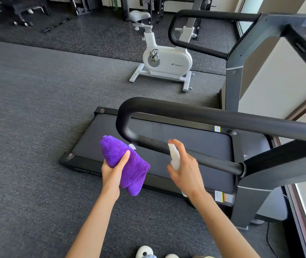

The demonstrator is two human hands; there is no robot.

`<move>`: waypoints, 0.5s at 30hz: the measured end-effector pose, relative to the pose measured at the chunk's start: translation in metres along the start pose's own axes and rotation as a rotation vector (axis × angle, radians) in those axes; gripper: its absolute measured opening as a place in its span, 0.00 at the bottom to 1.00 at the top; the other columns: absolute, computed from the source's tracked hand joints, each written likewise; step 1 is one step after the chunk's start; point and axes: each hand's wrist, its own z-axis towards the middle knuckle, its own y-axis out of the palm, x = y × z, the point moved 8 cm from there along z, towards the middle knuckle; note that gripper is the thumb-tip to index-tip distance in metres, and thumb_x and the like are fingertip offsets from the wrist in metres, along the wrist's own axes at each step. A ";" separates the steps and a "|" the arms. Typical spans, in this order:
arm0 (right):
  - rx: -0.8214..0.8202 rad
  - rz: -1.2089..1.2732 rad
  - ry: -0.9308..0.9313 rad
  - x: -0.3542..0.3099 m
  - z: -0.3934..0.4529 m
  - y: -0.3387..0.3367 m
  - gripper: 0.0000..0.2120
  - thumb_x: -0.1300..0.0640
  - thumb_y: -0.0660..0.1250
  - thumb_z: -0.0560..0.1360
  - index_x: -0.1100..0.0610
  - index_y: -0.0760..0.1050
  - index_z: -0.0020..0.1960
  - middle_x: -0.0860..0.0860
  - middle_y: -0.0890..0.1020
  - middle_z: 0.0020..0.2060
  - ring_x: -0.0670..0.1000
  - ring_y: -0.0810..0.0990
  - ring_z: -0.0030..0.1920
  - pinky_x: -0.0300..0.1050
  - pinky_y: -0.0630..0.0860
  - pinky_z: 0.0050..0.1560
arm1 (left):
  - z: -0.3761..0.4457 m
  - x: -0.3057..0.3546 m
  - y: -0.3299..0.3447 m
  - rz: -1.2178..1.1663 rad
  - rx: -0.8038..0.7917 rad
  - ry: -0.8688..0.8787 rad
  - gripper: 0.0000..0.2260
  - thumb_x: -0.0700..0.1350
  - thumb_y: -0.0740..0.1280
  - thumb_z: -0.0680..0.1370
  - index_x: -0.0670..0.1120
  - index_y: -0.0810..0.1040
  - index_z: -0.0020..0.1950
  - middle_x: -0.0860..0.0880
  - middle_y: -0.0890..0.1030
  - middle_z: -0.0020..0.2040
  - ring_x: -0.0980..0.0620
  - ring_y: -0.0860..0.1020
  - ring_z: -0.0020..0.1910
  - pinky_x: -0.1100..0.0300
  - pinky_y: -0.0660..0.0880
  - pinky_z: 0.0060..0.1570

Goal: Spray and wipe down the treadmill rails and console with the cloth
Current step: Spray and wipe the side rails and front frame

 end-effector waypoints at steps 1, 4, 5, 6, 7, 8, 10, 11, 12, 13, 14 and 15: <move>-0.010 0.008 -0.004 -0.002 0.000 0.002 0.32 0.65 0.65 0.71 0.37 0.60 0.66 0.46 0.73 0.37 0.54 0.72 0.35 0.47 0.71 0.34 | -0.001 -0.001 0.000 -0.004 0.001 -0.002 0.23 0.55 0.77 0.63 0.50 0.80 0.56 0.54 0.85 0.48 0.55 0.83 0.48 0.59 0.78 0.46; -0.037 0.011 -0.008 -0.004 0.000 0.008 0.32 0.65 0.65 0.72 0.38 0.60 0.66 0.47 0.74 0.38 0.55 0.73 0.37 0.49 0.71 0.35 | -0.004 -0.004 0.000 -0.011 0.002 -0.012 0.24 0.54 0.77 0.63 0.50 0.80 0.56 0.54 0.85 0.48 0.54 0.83 0.48 0.58 0.77 0.47; -0.035 0.010 -0.001 -0.002 -0.001 0.008 0.32 0.65 0.65 0.72 0.38 0.60 0.66 0.47 0.74 0.38 0.55 0.73 0.37 0.48 0.71 0.35 | -0.005 -0.006 -0.001 -0.010 0.001 -0.017 0.24 0.54 0.77 0.63 0.50 0.80 0.57 0.54 0.85 0.48 0.54 0.83 0.49 0.58 0.77 0.47; -0.027 0.012 0.012 0.002 -0.003 0.006 0.31 0.64 0.65 0.72 0.37 0.60 0.66 0.47 0.74 0.36 0.53 0.73 0.36 0.47 0.71 0.35 | -0.006 -0.007 0.000 -0.007 -0.002 -0.021 0.24 0.55 0.77 0.63 0.50 0.80 0.57 0.54 0.85 0.48 0.53 0.83 0.49 0.58 0.77 0.46; -0.012 0.020 0.037 0.009 -0.006 0.003 0.31 0.64 0.65 0.72 0.36 0.60 0.65 0.46 0.73 0.35 0.50 0.73 0.35 0.45 0.71 0.34 | -0.007 -0.008 0.000 -0.001 -0.006 -0.024 0.24 0.55 0.77 0.63 0.50 0.80 0.57 0.54 0.85 0.48 0.53 0.83 0.49 0.58 0.78 0.46; 0.011 0.039 0.075 0.018 -0.011 -0.001 0.31 0.64 0.65 0.72 0.36 0.61 0.64 0.45 0.73 0.33 0.48 0.73 0.34 0.40 0.71 0.34 | -0.007 -0.009 0.000 0.007 -0.011 -0.026 0.24 0.55 0.78 0.63 0.51 0.79 0.57 0.53 0.85 0.49 0.53 0.83 0.49 0.58 0.78 0.47; 0.095 0.101 0.158 0.038 -0.023 -0.015 0.31 0.66 0.67 0.71 0.35 0.63 0.61 0.44 0.73 0.30 0.44 0.74 0.33 0.31 0.68 0.31 | -0.008 -0.012 0.002 0.020 -0.019 -0.031 0.24 0.55 0.79 0.64 0.51 0.80 0.57 0.53 0.85 0.49 0.53 0.83 0.49 0.57 0.78 0.49; 0.146 0.123 0.185 0.047 -0.029 -0.022 0.31 0.66 0.67 0.71 0.35 0.64 0.60 0.43 0.73 0.29 0.43 0.74 0.33 0.30 0.69 0.31 | -0.009 -0.014 0.003 0.022 -0.021 -0.036 0.24 0.55 0.79 0.64 0.51 0.80 0.57 0.53 0.85 0.49 0.53 0.83 0.49 0.56 0.78 0.50; 0.186 0.130 0.200 0.053 -0.035 -0.028 0.31 0.67 0.68 0.70 0.36 0.65 0.59 0.43 0.73 0.28 0.42 0.74 0.33 0.30 0.69 0.31 | -0.010 -0.015 0.004 0.023 -0.022 -0.042 0.23 0.55 0.78 0.64 0.51 0.80 0.57 0.53 0.85 0.49 0.53 0.83 0.49 0.56 0.78 0.50; 0.207 0.126 0.207 0.058 -0.039 -0.033 0.31 0.68 0.68 0.70 0.37 0.65 0.59 0.43 0.73 0.28 0.42 0.74 0.33 0.30 0.68 0.30 | -0.011 -0.017 0.006 0.024 -0.023 -0.047 0.22 0.55 0.77 0.64 0.51 0.80 0.56 0.54 0.85 0.48 0.54 0.83 0.49 0.56 0.77 0.51; 0.212 0.121 0.212 0.061 -0.043 -0.036 0.31 0.68 0.69 0.70 0.37 0.65 0.59 0.44 0.73 0.28 0.42 0.74 0.33 0.30 0.68 0.30 | -0.012 -0.018 0.009 0.027 -0.028 -0.050 0.22 0.56 0.77 0.64 0.51 0.80 0.55 0.54 0.85 0.48 0.54 0.83 0.48 0.56 0.77 0.50; 0.208 0.119 0.213 0.063 -0.045 -0.039 0.31 0.68 0.69 0.70 0.37 0.65 0.59 0.44 0.74 0.29 0.43 0.75 0.33 0.30 0.68 0.30 | -0.013 -0.019 0.012 0.031 -0.034 -0.055 0.22 0.56 0.78 0.64 0.51 0.80 0.55 0.55 0.85 0.48 0.54 0.83 0.48 0.56 0.77 0.50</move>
